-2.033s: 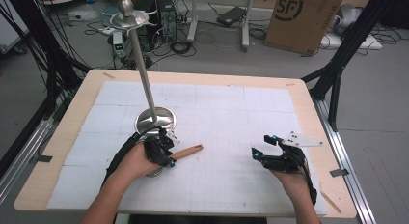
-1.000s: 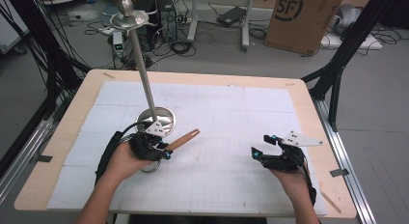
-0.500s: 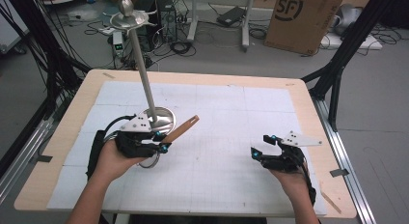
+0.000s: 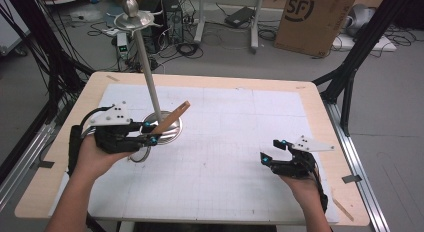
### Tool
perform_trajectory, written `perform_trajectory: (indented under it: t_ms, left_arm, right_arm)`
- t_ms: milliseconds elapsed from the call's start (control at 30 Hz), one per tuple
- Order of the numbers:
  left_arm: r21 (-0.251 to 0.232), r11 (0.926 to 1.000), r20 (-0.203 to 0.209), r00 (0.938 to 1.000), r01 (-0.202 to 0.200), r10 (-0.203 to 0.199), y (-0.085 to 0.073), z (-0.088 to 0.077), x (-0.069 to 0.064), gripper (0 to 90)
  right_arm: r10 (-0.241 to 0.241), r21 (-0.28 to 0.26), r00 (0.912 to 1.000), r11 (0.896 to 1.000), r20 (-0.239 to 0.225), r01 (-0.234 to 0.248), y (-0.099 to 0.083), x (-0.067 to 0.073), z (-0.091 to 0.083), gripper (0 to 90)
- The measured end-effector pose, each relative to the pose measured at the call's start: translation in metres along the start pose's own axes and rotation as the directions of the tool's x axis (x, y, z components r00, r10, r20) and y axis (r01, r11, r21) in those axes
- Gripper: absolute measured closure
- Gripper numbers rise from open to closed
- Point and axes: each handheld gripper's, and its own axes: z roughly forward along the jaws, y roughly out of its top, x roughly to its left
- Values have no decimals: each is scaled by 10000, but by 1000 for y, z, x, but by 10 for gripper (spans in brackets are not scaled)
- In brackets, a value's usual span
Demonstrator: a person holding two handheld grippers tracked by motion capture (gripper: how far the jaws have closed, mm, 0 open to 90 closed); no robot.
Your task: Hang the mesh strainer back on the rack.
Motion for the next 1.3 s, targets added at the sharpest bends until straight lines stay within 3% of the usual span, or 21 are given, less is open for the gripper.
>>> perform_trajectory:
  t_ms: [233, 467, 600, 767, 1000, 1300]
  left_arm:
    - [-162, 9997, -419, 9990, -186, 179, 13, -26, 10, 693]
    - [-664, 9975, -915, 9957, -230, 169, 29, -56, 21, 693]
    - [-644, 9972, -1334, 9906, -388, 299, 35, -71, 27, 692]
    - [-1104, 9937, -1741, 9847, -186, -9, 35, -89, 34, 692]
    - [-1141, 9934, -2020, 9792, -66, -167, 36, -98, 39, 692]
    - [-1414, 9894, -2043, 9789, -321, 26, 49, -98, 34, 692]
  right_arm:
    - [-21, 27, 10000, 10000, 10, 21, 0, 0, 0, 251]
    - [-24, 29, 10000, 10000, 10, 24, 0, -1, 0, 251]
    - [-37, 16, 10000, 10000, 7, 37, 0, 0, 0, 251]
    - [-27, 14, 10000, 10000, 1, 27, 0, 0, 0, 251]
    - [-42, 44, 10000, 10000, -13, 42, 0, 0, 1, 251]
    - [-34, 3, 10000, 10000, -5, 34, 0, 0, 0, 251]
